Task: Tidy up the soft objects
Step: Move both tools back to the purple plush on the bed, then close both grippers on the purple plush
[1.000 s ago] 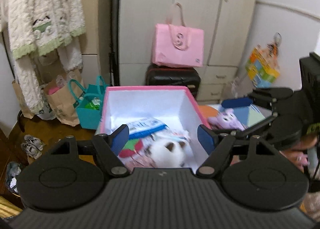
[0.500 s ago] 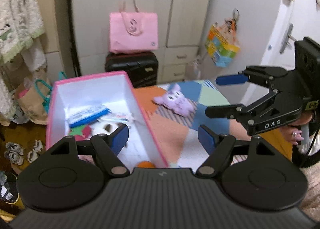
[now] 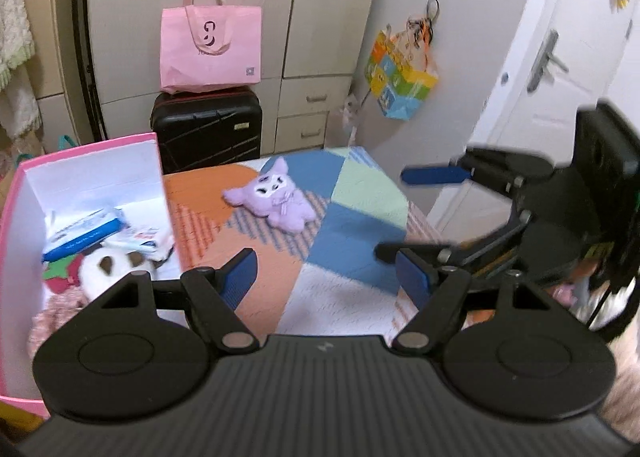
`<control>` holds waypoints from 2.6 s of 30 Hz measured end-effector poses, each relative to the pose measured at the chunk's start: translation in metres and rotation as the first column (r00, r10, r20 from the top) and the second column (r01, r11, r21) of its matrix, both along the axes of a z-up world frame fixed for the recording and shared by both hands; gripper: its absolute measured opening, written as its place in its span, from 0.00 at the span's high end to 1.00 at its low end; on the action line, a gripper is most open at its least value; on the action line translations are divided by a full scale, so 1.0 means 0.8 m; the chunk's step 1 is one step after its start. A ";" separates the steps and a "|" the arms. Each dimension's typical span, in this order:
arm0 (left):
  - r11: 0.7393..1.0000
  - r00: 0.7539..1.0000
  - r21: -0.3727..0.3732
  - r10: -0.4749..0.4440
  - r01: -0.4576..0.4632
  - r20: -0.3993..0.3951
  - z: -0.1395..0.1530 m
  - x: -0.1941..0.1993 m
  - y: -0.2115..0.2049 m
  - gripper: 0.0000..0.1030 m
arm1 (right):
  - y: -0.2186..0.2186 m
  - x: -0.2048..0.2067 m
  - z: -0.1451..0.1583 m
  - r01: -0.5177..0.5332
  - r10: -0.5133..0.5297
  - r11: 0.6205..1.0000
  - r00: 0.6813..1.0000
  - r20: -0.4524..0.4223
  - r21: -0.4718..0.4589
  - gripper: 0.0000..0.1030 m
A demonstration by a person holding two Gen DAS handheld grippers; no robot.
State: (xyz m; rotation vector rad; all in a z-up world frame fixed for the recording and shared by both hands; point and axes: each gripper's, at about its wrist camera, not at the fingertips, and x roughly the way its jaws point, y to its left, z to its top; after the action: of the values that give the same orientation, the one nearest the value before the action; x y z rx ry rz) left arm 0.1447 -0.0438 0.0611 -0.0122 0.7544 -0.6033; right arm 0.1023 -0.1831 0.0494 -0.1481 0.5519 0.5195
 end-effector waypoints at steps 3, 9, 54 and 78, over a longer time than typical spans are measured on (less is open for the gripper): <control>0.998 0.998 -0.052 0.047 -0.045 0.032 -0.006 0.003 -0.002 0.27 | -0.011 0.004 -0.019 0.031 -0.031 0.999 0.999 0.020 -0.010 0.17; 0.992 0.987 -0.084 0.102 -0.092 0.127 -0.017 0.008 -0.015 0.27 | -0.030 0.014 -0.053 0.058 -0.058 0.998 0.998 0.037 0.000 0.17; 0.925 0.937 -0.154 0.333 -0.347 -0.109 -0.193 0.159 -0.096 0.44 | -0.004 0.159 -0.167 0.041 -0.050 0.996 0.992 -0.114 -0.078 0.50; 0.942 0.960 -0.225 0.209 -0.249 -0.186 -0.214 0.118 -0.081 0.59 | -0.003 0.078 -0.173 0.233 -0.223 0.971 0.963 -0.148 0.049 0.52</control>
State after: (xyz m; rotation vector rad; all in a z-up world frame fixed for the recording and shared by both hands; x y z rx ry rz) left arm 0.2387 -0.1082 -0.1100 -0.3777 0.8152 -0.4722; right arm 0.1647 -0.1852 -0.0894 0.0165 0.6804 0.3240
